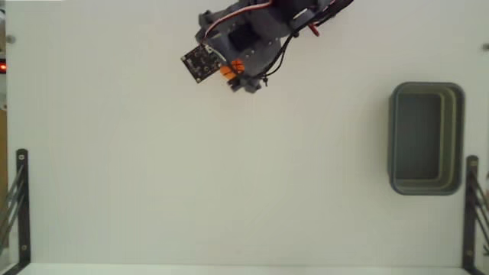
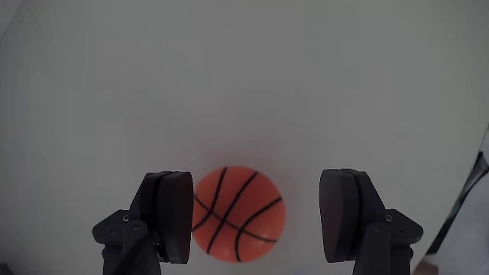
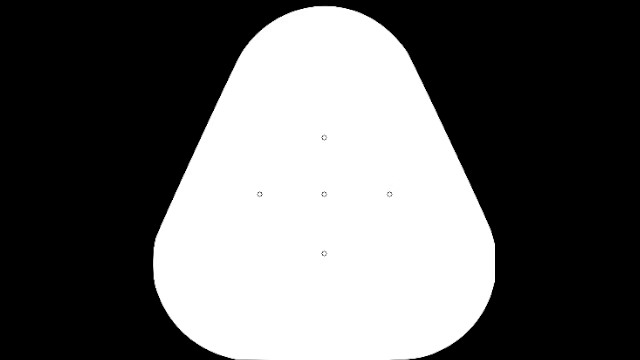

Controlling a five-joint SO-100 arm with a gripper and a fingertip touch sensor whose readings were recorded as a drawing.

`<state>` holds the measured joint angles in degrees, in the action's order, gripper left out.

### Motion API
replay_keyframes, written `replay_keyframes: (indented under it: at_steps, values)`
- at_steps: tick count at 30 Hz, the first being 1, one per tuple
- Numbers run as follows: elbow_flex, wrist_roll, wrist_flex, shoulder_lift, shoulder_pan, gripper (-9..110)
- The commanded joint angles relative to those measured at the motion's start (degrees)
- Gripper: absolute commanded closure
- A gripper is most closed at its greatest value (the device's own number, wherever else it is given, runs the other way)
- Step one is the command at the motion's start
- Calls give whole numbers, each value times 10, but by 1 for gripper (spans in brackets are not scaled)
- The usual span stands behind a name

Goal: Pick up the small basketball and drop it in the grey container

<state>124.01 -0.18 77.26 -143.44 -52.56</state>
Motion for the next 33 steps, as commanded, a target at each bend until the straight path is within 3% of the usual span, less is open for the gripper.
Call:
replay_keyframes:
  at_steps: [1,16,33]
  values:
    - [18,2,-20,-33,-10,-9]
    - [126,2,-88,-72,-10,-9]
    - [128,2,-90,-73,39,-9]
